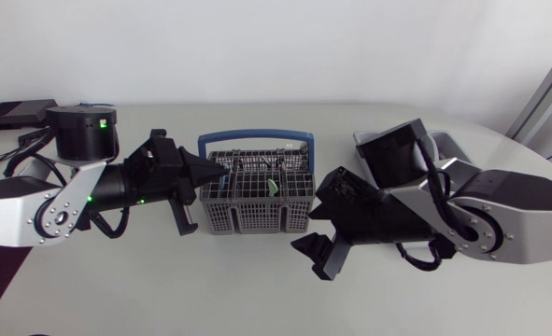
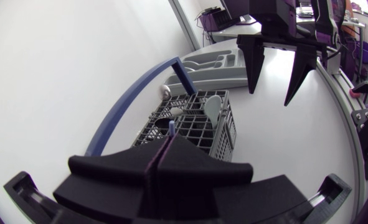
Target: Unload the cutlery basket into the drawer organizer.
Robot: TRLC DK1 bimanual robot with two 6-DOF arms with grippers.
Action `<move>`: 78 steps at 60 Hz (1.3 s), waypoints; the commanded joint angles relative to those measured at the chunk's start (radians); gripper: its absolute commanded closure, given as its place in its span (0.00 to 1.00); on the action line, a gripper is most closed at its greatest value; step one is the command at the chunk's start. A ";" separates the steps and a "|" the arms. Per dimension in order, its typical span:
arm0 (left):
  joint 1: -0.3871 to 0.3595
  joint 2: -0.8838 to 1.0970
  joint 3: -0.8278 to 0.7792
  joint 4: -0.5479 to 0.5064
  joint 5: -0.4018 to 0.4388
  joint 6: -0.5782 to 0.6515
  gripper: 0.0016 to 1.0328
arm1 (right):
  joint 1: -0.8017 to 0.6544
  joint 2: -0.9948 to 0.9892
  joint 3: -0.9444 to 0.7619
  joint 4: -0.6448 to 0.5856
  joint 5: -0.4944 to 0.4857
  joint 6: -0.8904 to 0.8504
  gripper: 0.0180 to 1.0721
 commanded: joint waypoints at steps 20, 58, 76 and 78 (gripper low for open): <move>0.028 -0.216 0.050 -0.103 0.048 -0.042 0.86 | 0.053 -0.092 -0.010 -0.014 0.032 -0.002 0.20; 0.002 -0.472 0.106 -0.228 0.132 -0.332 0.85 | 0.088 -0.288 -0.048 -0.020 0.035 0.009 0.18; -0.021 -0.337 0.149 -0.251 0.271 -0.487 0.85 | 0.122 -0.307 -0.025 -0.006 0.002 0.023 0.19; -0.026 -0.312 0.159 -0.271 0.297 -0.490 0.85 | 0.124 -0.301 -0.019 -0.008 -0.005 0.021 0.19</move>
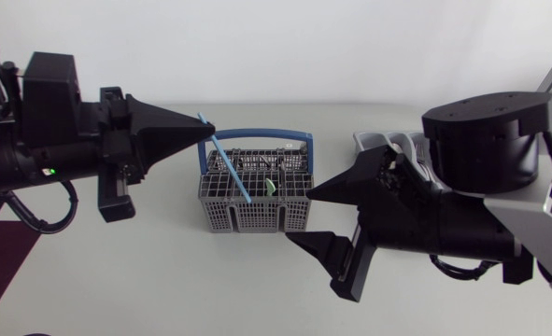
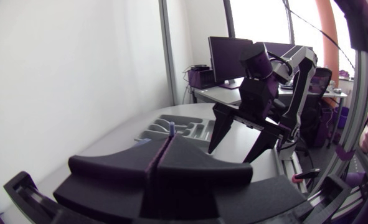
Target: Unload the cutlery basket into the drawer organizer.
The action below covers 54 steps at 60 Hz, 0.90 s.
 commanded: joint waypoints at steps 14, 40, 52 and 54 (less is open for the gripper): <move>-0.044 0.163 0.103 -0.052 0.145 -0.093 0.85 | 0.014 0.099 0.047 0.017 -0.050 0.018 0.23; -0.112 0.286 0.172 -0.049 0.184 -0.118 0.85 | -0.048 0.193 0.090 0.059 -0.139 0.047 0.50; -0.110 0.292 0.186 -0.049 0.184 -0.118 0.85 | -0.055 0.217 0.118 0.046 -0.145 0.050 0.74; -0.110 0.292 0.184 -0.048 0.184 -0.118 0.85 | -0.055 0.225 0.121 0.045 -0.145 0.050 0.77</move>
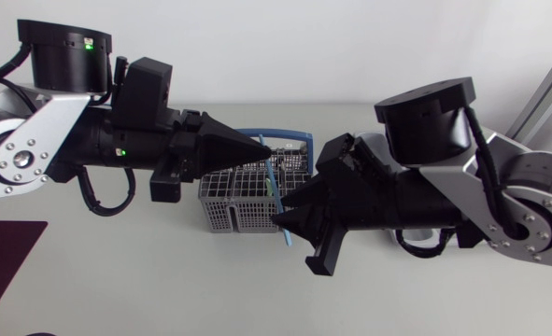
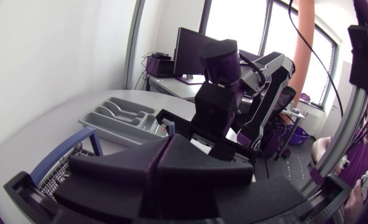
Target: Unload the cutlery basket into the drawer organizer.
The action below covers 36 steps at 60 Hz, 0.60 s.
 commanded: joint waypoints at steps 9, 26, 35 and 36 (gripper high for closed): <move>-0.005 0.010 0.026 0.005 0.020 -0.014 0.85 | -0.006 0.044 0.032 -0.004 -0.005 0.027 0.91; 0.011 -0.001 0.037 0.011 0.010 -0.010 0.74 | 0.013 0.030 0.015 -0.039 -0.003 0.031 0.94; 0.037 -0.001 0.079 0.007 0.000 -0.019 0.19 | 0.017 0.012 0.003 -0.057 -0.003 0.038 0.94; 0.044 -0.001 0.086 0.008 -0.003 -0.023 0.14 | 0.017 0.006 0.000 -0.060 -0.003 0.038 0.94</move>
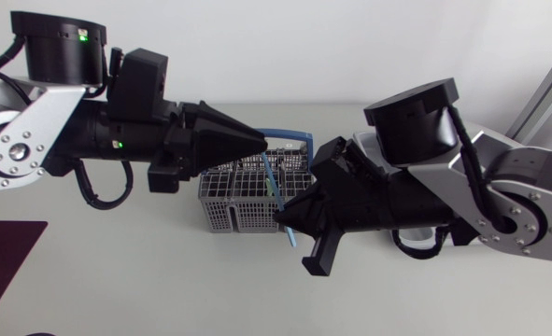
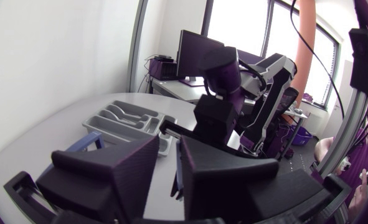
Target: Unload the cutlery basket into the drawer organizer.
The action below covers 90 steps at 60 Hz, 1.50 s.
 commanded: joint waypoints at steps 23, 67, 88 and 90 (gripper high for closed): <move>0.133 -0.001 0.139 -0.015 -0.108 0.068 0.06 | -0.130 -0.197 -0.103 -0.129 0.007 -0.005 0.94; -0.128 0.017 0.082 -0.340 -0.615 0.867 0.07 | -0.703 0.159 -0.003 -0.122 0.110 0.002 0.94; -0.168 0.062 0.079 -0.374 -0.713 0.999 0.07 | -0.736 0.407 0.138 -0.116 0.200 0.073 0.94; -0.176 0.068 0.079 -0.375 -0.724 1.009 0.07 | -0.741 0.430 0.153 -0.118 0.202 0.081 0.94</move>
